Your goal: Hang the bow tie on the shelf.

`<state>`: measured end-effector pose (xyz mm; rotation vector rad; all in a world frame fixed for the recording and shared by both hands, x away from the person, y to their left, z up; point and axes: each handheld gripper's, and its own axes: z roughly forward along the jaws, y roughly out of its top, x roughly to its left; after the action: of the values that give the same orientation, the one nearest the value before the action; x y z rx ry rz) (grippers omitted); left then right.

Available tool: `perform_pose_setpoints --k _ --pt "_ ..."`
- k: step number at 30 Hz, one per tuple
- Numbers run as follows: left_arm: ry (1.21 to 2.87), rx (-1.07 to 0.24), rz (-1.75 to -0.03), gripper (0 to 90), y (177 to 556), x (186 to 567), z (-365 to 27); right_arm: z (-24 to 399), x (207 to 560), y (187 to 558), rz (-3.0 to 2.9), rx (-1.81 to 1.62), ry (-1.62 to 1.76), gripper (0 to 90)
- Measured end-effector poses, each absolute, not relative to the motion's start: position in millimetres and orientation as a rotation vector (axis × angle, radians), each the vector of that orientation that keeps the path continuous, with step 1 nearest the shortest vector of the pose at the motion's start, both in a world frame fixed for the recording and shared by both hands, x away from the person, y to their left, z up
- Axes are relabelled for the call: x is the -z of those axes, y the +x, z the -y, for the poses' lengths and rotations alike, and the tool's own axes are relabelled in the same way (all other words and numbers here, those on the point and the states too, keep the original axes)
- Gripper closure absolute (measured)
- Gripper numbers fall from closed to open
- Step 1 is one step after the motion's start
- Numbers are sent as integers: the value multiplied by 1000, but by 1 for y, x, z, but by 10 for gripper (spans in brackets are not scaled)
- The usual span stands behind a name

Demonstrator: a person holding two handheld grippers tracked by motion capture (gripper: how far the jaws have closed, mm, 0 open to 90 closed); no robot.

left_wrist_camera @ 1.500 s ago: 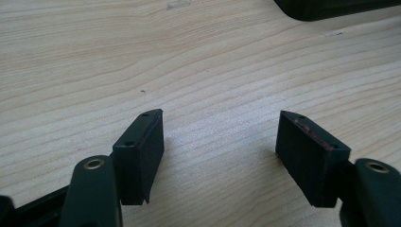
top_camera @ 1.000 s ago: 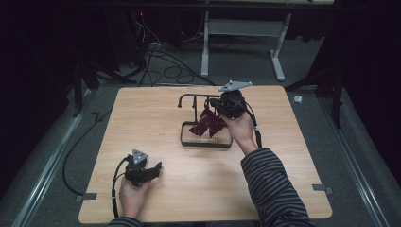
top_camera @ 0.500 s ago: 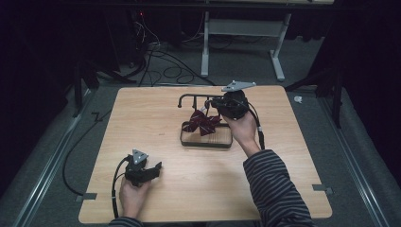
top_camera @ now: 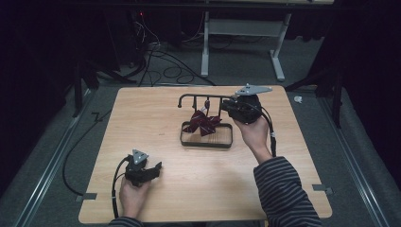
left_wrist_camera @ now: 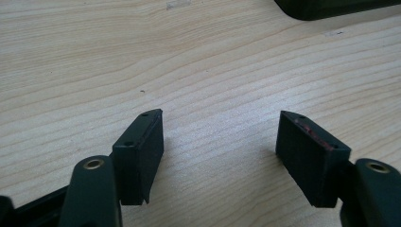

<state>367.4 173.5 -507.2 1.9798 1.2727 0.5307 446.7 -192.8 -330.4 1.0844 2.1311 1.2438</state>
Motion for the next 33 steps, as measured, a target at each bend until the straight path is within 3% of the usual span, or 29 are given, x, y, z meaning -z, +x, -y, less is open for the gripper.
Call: perform_pose_setpoints --k 33 --pt "1983 -534 -1272 334 367 507 -173 237 340 419 -2102 -1292 1158 729"
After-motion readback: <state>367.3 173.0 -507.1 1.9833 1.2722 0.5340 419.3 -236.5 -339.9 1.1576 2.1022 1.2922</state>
